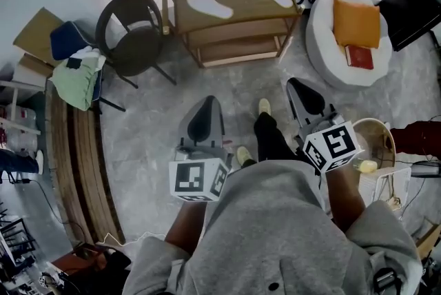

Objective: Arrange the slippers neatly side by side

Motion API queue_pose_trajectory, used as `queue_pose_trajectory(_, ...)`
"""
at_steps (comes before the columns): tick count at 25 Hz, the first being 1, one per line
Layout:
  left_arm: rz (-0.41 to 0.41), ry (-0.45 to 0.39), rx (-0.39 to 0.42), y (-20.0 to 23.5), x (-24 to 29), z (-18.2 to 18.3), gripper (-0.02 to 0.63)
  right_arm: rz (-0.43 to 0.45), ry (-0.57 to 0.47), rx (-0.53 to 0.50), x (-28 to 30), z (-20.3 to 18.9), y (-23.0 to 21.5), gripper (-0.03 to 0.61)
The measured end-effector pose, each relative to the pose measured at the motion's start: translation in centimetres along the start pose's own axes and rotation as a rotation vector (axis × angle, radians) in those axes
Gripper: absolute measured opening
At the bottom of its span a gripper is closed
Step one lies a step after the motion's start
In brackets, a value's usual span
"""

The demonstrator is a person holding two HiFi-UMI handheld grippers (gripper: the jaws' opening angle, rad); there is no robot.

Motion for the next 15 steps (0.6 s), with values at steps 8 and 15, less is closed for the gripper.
queue_pose_trajectory(8,-0.002,-0.006,0.002,0.9,1.5,0.2,0.015,-0.003,-0.003,-0.013,1.9,0.1,-0.9,0.032)
queue_pose_trajectory(15,0.009,-0.010,0.001,2.2,5.1,0.9,0.015,0.018,-0.013,-0.025,5.6,0.2,-3.0,0.032)
Point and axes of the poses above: the fingertips, and each gripper's own axes: x forward along the fingers, y to its left, z out of its top, the point moved 7 cm from there along -x, backward along the fingers, and after that the axes turned 9 degrees about -x, right-handed, at the moved point
